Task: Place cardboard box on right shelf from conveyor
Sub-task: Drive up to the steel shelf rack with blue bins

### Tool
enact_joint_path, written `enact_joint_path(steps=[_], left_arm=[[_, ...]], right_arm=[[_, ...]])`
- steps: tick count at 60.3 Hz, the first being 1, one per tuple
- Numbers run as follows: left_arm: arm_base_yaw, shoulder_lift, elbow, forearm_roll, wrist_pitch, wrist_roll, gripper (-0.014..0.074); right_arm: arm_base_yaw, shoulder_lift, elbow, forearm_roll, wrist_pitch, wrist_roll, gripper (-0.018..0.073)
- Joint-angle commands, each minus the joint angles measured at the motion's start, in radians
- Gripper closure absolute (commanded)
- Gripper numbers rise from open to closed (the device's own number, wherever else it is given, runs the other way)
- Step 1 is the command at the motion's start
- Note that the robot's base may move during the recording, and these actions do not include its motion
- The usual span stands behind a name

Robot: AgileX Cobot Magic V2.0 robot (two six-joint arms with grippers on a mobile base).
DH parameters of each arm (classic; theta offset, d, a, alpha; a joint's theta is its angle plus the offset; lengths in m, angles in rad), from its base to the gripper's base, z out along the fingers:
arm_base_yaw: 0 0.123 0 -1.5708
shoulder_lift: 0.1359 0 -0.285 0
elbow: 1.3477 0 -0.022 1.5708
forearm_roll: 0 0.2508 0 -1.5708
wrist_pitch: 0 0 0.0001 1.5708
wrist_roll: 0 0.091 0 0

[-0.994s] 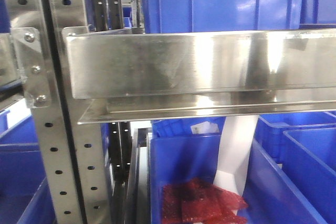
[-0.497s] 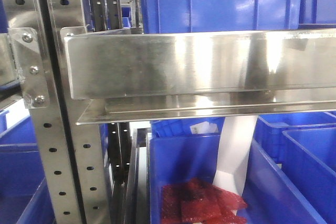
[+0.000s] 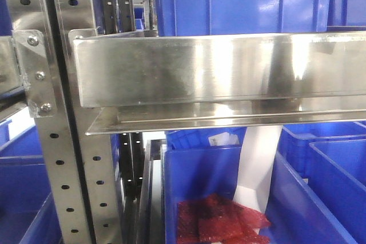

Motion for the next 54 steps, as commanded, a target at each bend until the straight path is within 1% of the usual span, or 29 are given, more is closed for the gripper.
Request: enact_joint_path(steps=[1, 8, 16, 20, 26, 34, 45, 49, 54], left_arm=[[0.0, -0.013, 0.008, -0.006, -0.086, 0.0, 0.0712], [0.0, -0.013, 0.008, -0.006, -0.086, 0.0, 0.0713], [0.0, -0.013, 0.008, -0.006, -0.086, 0.0, 0.0713], [0.0, -0.013, 0.008, -0.006, -0.086, 0.0, 0.0713], [0.0, -0.013, 0.008, -0.006, -0.086, 0.0, 0.0713], [0.0, -0.013, 0.008, -0.006, -0.086, 0.0, 0.0713], [0.0, -0.013, 0.008, -0.006, -0.086, 0.0, 0.0713], [0.0, -0.013, 0.008, -0.006, -0.086, 0.0, 0.0713], [0.0, -0.013, 0.008, -0.006, -0.086, 0.0, 0.0713]], right_arm=[[-0.005, 0.013, -0.029, -0.014, -0.115, -0.011, 0.0499], [-0.005, 0.013, -0.029, 0.002, -0.111, -0.011, 0.0499], [-0.005, 0.026, -0.032, 0.002, -0.167, -0.011, 0.0499], [-0.005, 0.063, -0.048, 0.002, -0.194, -0.011, 0.0499], [-0.005, 0.155, -0.102, -0.006, -0.195, -0.011, 0.0499], [-0.005, 0.316, -0.211, -0.088, -0.194, -0.011, 0.0499], [-0.005, 0.538, -0.377, -0.288, -0.193, -0.018, 0.0499], [-0.005, 0.608, -0.432, -0.348, -0.193, -0.053, 0.0499], [-0.005, 0.682, -0.493, -0.372, -0.192, -0.141, 0.0499]])
